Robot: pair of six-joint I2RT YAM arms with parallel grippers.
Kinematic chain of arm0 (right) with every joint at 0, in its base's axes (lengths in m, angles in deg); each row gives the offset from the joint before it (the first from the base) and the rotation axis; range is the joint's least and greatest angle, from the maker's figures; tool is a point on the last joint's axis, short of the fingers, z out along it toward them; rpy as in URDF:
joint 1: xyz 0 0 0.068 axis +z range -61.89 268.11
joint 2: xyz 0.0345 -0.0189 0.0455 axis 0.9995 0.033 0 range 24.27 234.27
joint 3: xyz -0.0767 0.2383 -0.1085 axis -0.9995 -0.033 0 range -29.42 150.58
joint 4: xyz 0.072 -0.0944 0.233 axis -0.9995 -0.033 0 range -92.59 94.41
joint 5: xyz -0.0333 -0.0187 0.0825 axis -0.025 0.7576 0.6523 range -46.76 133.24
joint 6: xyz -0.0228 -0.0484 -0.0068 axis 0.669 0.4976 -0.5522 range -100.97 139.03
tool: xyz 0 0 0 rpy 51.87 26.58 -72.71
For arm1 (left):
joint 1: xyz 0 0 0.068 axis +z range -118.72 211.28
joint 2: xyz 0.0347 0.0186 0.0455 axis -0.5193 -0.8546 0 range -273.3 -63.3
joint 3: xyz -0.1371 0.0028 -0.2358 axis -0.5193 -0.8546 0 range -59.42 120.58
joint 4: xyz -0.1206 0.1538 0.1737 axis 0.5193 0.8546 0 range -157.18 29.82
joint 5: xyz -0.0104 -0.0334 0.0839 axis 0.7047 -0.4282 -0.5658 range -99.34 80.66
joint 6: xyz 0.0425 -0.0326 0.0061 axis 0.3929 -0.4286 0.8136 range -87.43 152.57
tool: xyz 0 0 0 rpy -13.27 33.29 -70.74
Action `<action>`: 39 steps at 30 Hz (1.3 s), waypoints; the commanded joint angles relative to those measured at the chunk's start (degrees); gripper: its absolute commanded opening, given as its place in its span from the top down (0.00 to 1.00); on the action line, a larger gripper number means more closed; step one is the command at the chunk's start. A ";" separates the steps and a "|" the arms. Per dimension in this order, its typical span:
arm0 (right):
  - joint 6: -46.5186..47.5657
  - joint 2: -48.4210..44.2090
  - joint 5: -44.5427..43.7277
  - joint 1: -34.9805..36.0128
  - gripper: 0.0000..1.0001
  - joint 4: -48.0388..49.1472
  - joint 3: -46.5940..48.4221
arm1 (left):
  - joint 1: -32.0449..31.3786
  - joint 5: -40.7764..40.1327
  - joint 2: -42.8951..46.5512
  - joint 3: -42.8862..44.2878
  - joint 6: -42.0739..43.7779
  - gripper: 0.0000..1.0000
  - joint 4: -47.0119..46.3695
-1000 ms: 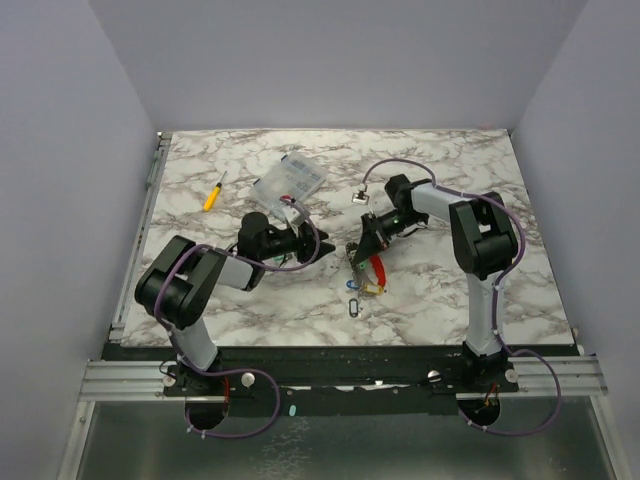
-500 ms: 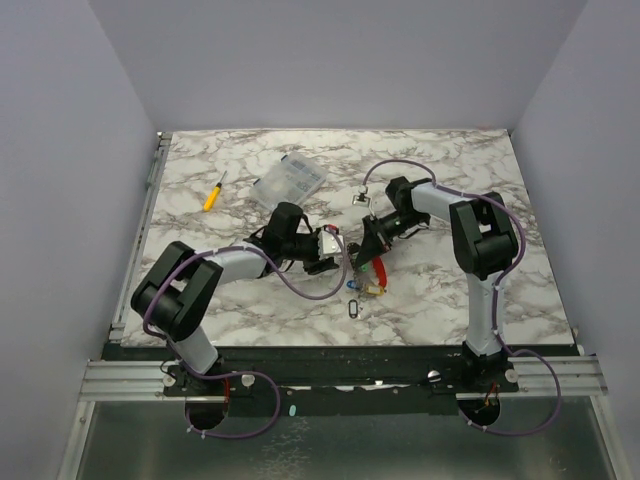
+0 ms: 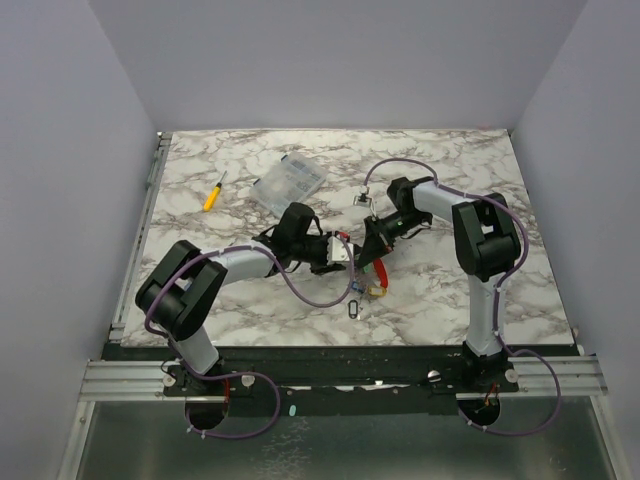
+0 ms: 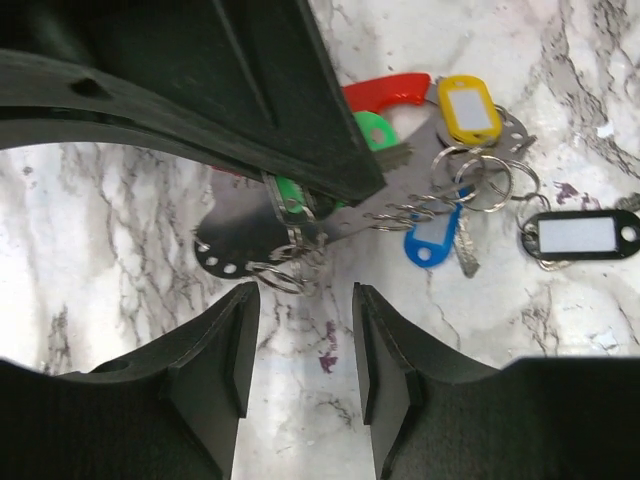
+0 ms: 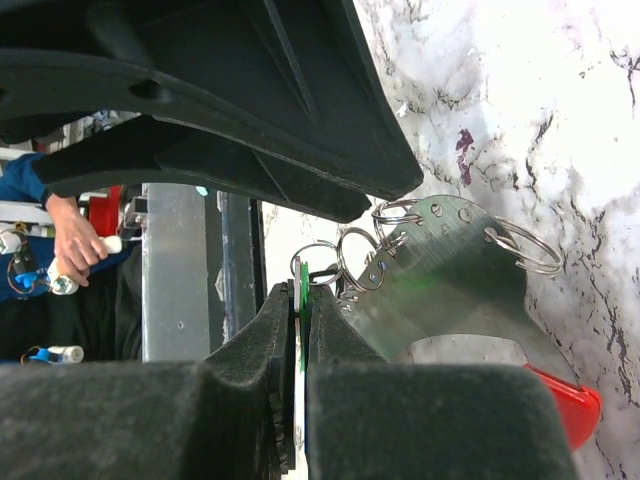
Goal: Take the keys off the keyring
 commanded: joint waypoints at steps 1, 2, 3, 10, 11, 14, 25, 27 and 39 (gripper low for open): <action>2.00 -2.73 1.90 0.24 0.99 -2.23 -0.11 | -0.61 0.16 -0.63 2.76 -3.40 0.54 -0.75; 2.14 -2.85 1.84 0.26 0.99 -2.49 -0.06 | -0.68 0.23 -0.63 3.03 -3.71 0.54 -0.74; 2.14 -2.91 1.96 0.27 0.99 -2.63 0.02 | -0.71 0.31 -0.63 3.21 -4.01 0.55 -0.73; 1.89 -3.25 2.09 0.22 0.99 -2.66 0.37 | -1.46 1.96 -0.69 3.47 -4.68 0.65 -0.77; 1.85 -3.25 2.10 0.24 0.99 -2.66 0.36 | -1.56 2.08 -0.69 3.47 -4.67 0.65 -0.79; 1.81 -3.27 1.97 0.21 0.99 -2.76 0.45 | -1.88 1.85 -0.89 3.62 -4.49 0.66 -0.76; 1.55 -3.25 2.34 0.26 0.99 -2.69 0.56 | -2.38 1.67 -0.76 5.02 -6.72 0.72 -0.73; 1.58 -3.38 2.52 0.23 0.99 -2.75 0.56 | -2.56 1.43 -0.65 4.76 -6.77 0.73 -0.80; 3.41 -4.39 1.93 -0.66 0.99 -5.18 0.72 | -2.59 -1.56 -0.72 2.74 -6.75 1.00 -1.56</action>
